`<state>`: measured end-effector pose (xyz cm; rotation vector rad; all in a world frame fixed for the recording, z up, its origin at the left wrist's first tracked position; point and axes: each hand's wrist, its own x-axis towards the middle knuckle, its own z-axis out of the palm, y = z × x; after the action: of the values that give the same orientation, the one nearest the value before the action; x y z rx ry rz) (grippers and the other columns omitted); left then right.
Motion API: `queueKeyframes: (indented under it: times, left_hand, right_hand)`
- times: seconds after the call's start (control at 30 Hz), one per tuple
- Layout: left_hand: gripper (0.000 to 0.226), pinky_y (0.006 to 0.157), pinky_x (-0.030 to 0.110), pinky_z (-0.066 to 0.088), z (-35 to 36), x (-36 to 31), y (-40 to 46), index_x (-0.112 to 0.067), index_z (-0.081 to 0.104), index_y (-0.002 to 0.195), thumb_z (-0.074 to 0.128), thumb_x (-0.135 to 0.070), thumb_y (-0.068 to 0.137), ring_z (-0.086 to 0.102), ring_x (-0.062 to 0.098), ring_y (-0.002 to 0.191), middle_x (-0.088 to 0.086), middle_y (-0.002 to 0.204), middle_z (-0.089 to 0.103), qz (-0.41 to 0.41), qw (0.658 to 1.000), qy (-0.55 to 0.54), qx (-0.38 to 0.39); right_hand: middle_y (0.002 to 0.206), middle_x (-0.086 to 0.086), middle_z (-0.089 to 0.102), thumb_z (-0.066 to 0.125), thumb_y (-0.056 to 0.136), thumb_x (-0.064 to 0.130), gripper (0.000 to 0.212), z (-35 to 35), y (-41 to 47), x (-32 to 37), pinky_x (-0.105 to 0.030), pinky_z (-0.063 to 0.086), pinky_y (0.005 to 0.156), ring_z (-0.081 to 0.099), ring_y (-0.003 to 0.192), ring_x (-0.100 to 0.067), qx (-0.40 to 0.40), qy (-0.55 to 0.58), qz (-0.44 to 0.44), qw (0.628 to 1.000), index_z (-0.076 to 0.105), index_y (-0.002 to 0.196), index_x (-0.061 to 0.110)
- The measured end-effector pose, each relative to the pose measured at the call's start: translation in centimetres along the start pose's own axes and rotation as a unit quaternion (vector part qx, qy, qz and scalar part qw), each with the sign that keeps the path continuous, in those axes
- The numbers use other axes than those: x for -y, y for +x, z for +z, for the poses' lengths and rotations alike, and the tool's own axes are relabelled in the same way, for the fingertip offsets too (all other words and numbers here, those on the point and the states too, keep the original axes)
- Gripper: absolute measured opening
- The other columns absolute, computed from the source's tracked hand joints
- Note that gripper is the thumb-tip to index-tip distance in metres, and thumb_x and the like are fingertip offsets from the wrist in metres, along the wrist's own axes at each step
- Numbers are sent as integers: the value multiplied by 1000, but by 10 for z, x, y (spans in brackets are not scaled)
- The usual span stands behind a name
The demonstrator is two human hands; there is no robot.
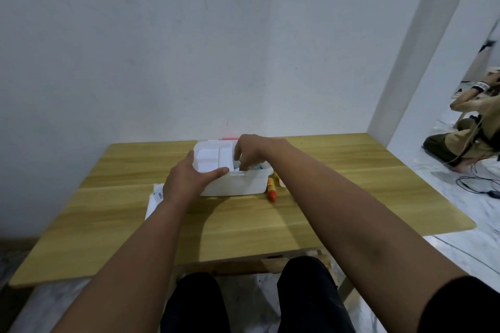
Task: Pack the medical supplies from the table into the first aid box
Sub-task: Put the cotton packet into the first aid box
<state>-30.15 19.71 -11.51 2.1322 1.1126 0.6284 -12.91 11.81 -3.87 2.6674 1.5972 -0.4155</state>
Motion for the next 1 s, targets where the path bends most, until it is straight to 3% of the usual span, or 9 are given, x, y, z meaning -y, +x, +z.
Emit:
queueKeyframes:
  times: [0.07,0.17,0.3,0.43,0.53,0.63,0.73,0.87,1.0]
  left_hand:
    - [134,96,51,56,0,1,1,-25,38,159,69,-94,49,54,32,133,5,151,55,-2,1000,0,0]
    - [129,94,49,57,-1,1,1,-24,42,157,71,-92,51,56,32,130,6,148,58,2,1000,-6,0]
    - [116,94,44,53,1,-2,1,-22,41,158,82,-75,63,55,32,132,7,149,57,7,1000,-17,-9]
    - [118,95,43,54,-1,-1,0,-24,42,157,78,-82,60,55,30,131,5,148,58,5,1000,-16,-2]
    - [116,91,43,55,-3,-2,-1,-26,47,152,77,-85,56,59,28,126,3,142,63,7,1000,-15,-3]
    - [115,88,41,56,-4,-2,-2,-28,50,150,75,-87,55,61,27,123,2,139,65,14,1000,-22,0]
    - [127,92,43,56,-5,-1,-1,-28,49,151,68,-97,46,60,26,126,0,140,64,7,1000,-21,4]
    - [121,89,41,56,-6,-1,-1,-30,51,148,67,-96,47,62,25,123,-1,136,67,6,1000,-16,7]
    - [108,82,38,55,-7,-3,-3,-32,56,141,69,-91,52,64,23,115,-2,128,70,17,1000,-19,7]
  right_hand:
    - [113,0,68,82,83,20,36,1,-1,-3,-41,59,94,64,102,-22,-16,26,10,999,75,117,12]
    - [94,-3,67,70,88,24,13,6,-2,1,-40,58,90,66,96,-24,-39,4,31,999,69,91,11]
    - [98,-2,57,55,99,26,15,11,-6,10,-36,54,90,58,95,-23,-41,-19,52,998,60,104,13]
    - [101,-6,63,46,97,25,20,11,-3,17,-34,49,76,60,91,-24,-50,11,89,995,55,84,11]
    - [131,-11,63,40,98,41,43,10,-4,21,-39,50,91,59,111,-30,-34,45,97,994,62,120,11]
    - [149,-15,54,34,107,44,57,8,-9,24,-42,38,110,48,136,-34,-31,52,65,996,55,144,7]
    - [143,-13,59,34,107,46,55,10,-14,28,-41,38,109,47,139,-34,-38,69,60,995,57,143,11]
    - [138,-11,64,29,109,46,57,14,-17,30,-37,42,95,56,128,-30,-56,39,77,995,64,133,8]
    - [151,-12,55,29,109,50,61,15,-17,34,-39,40,106,52,136,-32,-42,43,73,996,57,144,9]
